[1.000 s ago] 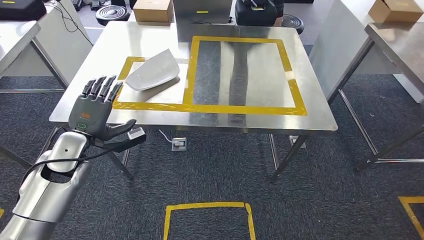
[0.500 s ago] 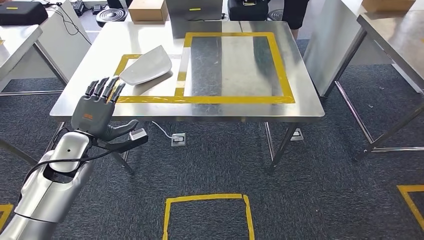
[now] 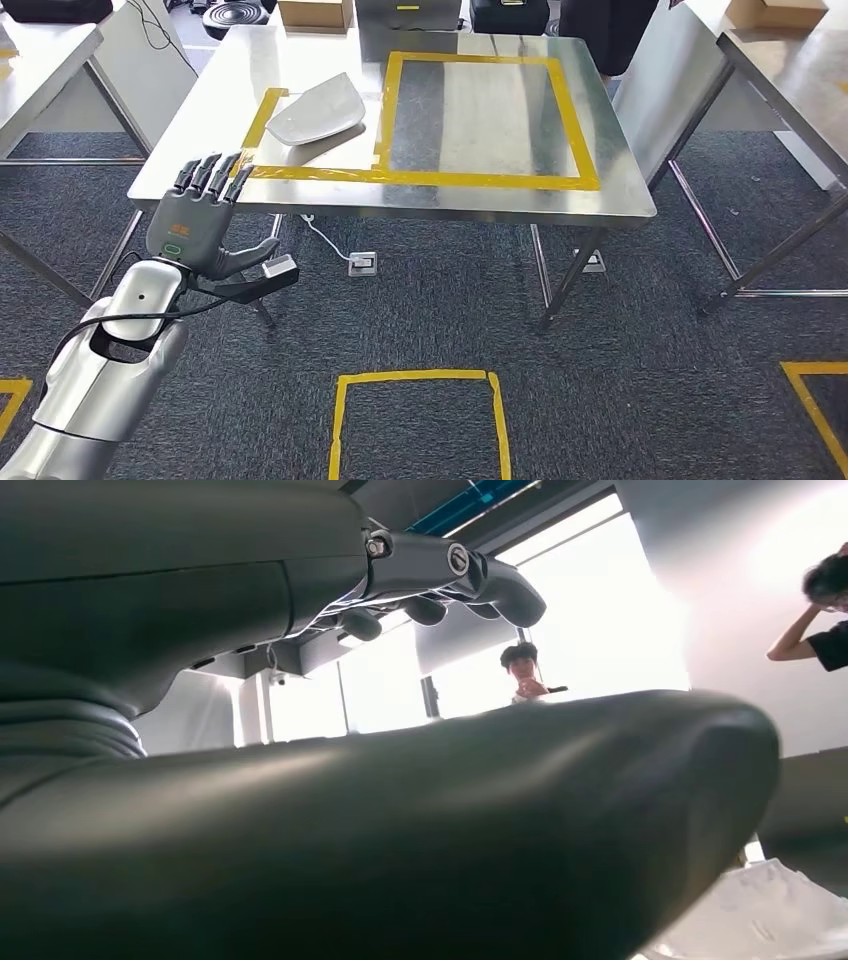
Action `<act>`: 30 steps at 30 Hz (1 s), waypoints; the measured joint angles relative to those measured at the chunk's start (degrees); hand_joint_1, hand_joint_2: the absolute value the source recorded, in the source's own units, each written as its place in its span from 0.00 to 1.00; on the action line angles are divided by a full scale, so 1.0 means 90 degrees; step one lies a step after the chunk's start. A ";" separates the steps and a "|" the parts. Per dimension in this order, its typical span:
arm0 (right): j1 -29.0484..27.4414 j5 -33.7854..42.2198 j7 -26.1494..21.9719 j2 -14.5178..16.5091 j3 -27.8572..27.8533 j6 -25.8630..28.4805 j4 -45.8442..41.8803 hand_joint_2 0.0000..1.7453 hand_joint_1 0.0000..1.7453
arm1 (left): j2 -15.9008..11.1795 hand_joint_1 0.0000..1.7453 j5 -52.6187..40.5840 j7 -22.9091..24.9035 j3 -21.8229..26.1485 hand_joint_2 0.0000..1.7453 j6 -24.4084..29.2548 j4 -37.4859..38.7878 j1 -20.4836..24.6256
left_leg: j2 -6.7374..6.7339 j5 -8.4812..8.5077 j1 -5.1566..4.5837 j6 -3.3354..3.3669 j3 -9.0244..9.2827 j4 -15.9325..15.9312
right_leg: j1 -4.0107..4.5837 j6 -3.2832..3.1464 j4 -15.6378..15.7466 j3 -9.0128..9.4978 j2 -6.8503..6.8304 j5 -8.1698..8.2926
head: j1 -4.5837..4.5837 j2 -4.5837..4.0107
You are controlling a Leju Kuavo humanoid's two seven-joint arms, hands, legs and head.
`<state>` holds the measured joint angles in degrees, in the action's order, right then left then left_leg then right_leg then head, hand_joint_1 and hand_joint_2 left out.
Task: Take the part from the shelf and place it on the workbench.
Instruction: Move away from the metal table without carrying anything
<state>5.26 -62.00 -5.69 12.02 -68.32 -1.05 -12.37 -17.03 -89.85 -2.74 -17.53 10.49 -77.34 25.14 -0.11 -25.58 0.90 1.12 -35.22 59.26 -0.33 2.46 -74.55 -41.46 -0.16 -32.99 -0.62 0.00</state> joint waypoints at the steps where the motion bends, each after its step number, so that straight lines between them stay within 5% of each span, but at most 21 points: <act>1: 0.0002 -0.0009 0.0007 0.0000 0.0000 0.0000 0.0000 0.00 0.00 | 0.0000 0.00 0.0000 0.0000 0.0002 0.00 -0.0010 -0.0004 -0.0005 | 0.0003 0.0049 0.0000 -0.0017 -0.0057 0.0001 | 0.0000 -0.0018 0.0301 0.0270 0.0002 0.0138 | 0.0002 0.0000; 3: 0.0014 -0.0024 0.0010 -0.0001 0.0001 0.0000 0.0000 0.00 0.00 | -0.0001 0.00 0.0000 -0.0002 0.0018 0.00 -0.0019 -0.0034 -0.0007 | 0.0008 0.0136 -0.0002 -0.0065 -0.0132 0.0002 | 0.0015 -0.0088 0.1216 0.0951 0.0022 0.0327 | 0.0005 0.0000; 5: 0.0024 -0.0032 0.0014 -0.0002 0.0001 -0.0007 0.0000 0.00 0.00 | -0.0005 0.00 0.0000 -0.0012 0.0043 0.00 -0.0042 -0.0077 -0.0005 | 0.0009 0.0221 -0.0001 -0.0143 -0.0156 -0.0012 | 0.0057 -0.0181 0.1734 0.1283 0.0044 0.0359 | 0.0010 0.0000; 7: 0.0026 -0.0035 0.0016 -0.0002 0.0001 -0.0014 0.0000 0.00 0.00 | -0.0016 0.00 0.0000 -0.0024 0.0060 0.00 -0.0076 -0.0103 -0.0011 | 0.0011 0.0317 0.0004 -0.0235 -0.0169 -0.0057 | 0.0084 -0.0280 0.1801 0.1248 0.0044 0.0419 | 0.0019 0.0000; 9: 0.0029 -0.0033 0.0013 -0.0001 0.0001 -0.0006 0.0000 0.00 0.00 | -0.0036 0.00 0.0000 -0.0035 0.0082 0.00 -0.0098 -0.0116 -0.0022 | 0.0021 0.0216 0.0012 -0.0294 -0.0245 0.0019 | 0.0063 -0.0389 0.1872 0.1174 0.0019 0.0542 | 0.0017 0.0000; 12: 0.0030 -0.0033 0.0006 0.0000 0.0000 0.0002 0.0000 0.00 0.00 | -0.0065 0.00 0.0000 -0.0044 0.0108 0.00 -0.0136 -0.0119 -0.0029 | 0.0024 -0.0600 0.0023 -0.0345 -0.0551 0.0973 | 0.0055 -0.0481 0.1908 0.0970 -0.0008 0.0749 | -0.0016 0.0000; 13: 0.0027 -0.0033 0.0005 0.0000 0.0000 0.0002 0.0000 0.00 0.00 | -0.0068 0.00 0.0000 -0.0041 0.0110 0.00 -0.0149 -0.0118 -0.0034 | 0.0023 -0.0815 0.0023 -0.0364 -0.0637 0.1369 | 0.0063 -0.0485 0.1899 0.0888 -0.0014 0.0805 | -0.0023 0.0000; 15: 0.0026 -0.0032 0.0005 0.0000 0.0000 0.0002 0.0000 0.00 0.00 | -0.0068 0.00 0.0000 -0.0032 0.0110 0.00 -0.0172 -0.0117 -0.0048 | 0.0023 -0.0837 0.0023 -0.0379 -0.0563 0.1677 | 0.0073 -0.0479 0.1871 0.0722 -0.0026 0.0913 | -0.0026 0.0000; 17: 0.0028 -0.0030 0.0006 0.0000 0.0000 0.0002 0.0000 0.00 0.00 | -0.0068 0.00 0.0000 -0.0028 0.0111 0.00 -0.0189 -0.0118 -0.0050 | 0.0017 -0.0548 0.0024 -0.0371 -0.0049 0.1106 | 0.0069 -0.0446 0.1823 0.0566 -0.0031 0.1011 | -0.0028 0.0000; 19: 0.0030 -0.0028 0.0010 0.0000 0.0000 0.0003 0.0000 0.00 0.00 | -0.0063 0.00 0.0000 -0.0040 0.0120 0.00 -0.0209 -0.0117 -0.0037 | 0.0014 -0.0494 0.0001 -0.0327 0.0512 0.0288 | 0.0078 -0.0384 0.1771 0.0456 -0.0031 0.1093 | -0.0030 0.0000; 21: 0.0030 -0.0028 0.0018 0.0000 0.0001 0.0003 0.0000 0.00 0.00 | -0.0055 0.00 0.0000 -0.0056 0.0149 0.00 -0.0229 -0.0095 -0.0019 | 0.0020 -0.0569 -0.0027 -0.0245 0.0662 -0.0028 | 0.0091 -0.0314 0.1755 0.0419 -0.0030 0.1180 | -0.0026 0.0000; 23: 0.0026 -0.0034 0.0035 -0.0001 0.0001 0.0002 0.0000 0.00 0.00 | -0.0044 0.00 0.0000 -0.0055 0.0185 0.00 -0.0238 -0.0047 -0.0008 | 0.0015 -0.0484 -0.0020 -0.0142 0.0578 -0.0036 | 0.0083 -0.0235 0.1758 0.0392 -0.0021 0.1241 | -0.0020 0.0000; 25: 0.0020 -0.0047 0.0053 -0.0002 0.0001 0.0001 0.0000 0.00 0.00 | -0.0026 0.00 0.0000 -0.0037 0.0213 0.00 -0.0263 0.0002 -0.0013 | -0.0003 -0.0355 0.0000 -0.0044 0.0468 -0.0048 | 0.0066 -0.0147 0.1522 0.0267 -0.0002 0.0955 | -0.0001 0.0000; 28: 0.0018 -0.0075 0.0089 -0.0002 0.0002 0.0000 0.0000 0.00 0.00 | -0.0007 0.00 0.0000 -0.0058 0.0288 0.00 -0.0301 0.0072 -0.0100 | -0.0010 -0.0144 0.0005 0.0008 0.0209 -0.0041 | 0.0034 -0.0054 0.0385 -0.0078 0.0008 0.0079 | 0.0031 0.0000; 30: 0.0017 -0.0084 0.0108 -0.0004 0.0001 0.0000 0.0000 0.00 0.00 | 0.0006 0.00 0.0000 -0.0098 0.0372 0.00 -0.0310 0.0138 -0.0218 | -0.0013 -0.0014 0.0004 -0.0005 0.0034 -0.0032 | 0.0028 -0.0042 -0.0049 -0.0060 0.0009 -0.0021 | 0.0037 0.0000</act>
<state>5.41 -62.75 -4.72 11.98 -68.31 -1.05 -12.37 -16.98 -89.85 -3.62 -14.18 7.70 -76.09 23.18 -0.22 -25.70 0.93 1.08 -34.91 58.97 -0.07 2.08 -74.99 -42.00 -0.09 -33.17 -0.29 0.00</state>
